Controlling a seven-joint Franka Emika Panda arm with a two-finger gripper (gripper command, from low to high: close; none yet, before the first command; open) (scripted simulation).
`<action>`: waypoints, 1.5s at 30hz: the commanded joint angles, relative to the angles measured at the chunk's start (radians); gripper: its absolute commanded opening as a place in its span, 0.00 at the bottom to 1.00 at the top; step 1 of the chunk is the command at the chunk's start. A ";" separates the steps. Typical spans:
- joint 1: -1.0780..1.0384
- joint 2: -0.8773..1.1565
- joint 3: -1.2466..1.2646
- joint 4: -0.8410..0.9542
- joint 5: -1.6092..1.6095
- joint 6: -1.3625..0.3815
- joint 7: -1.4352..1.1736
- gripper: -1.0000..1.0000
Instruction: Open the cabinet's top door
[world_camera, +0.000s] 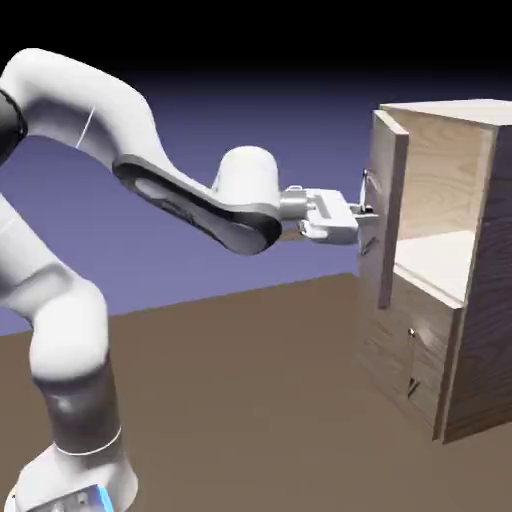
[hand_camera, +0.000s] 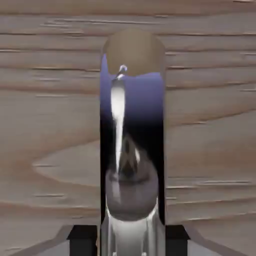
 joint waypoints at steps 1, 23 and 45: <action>-0.003 -0.012 0.017 -0.011 0.043 -0.014 -0.025 0.00; 0.059 -0.004 0.490 0.022 0.950 -0.703 -0.387 0.00; 0.022 0.656 0.881 0.569 1.105 -1.650 -0.232 0.00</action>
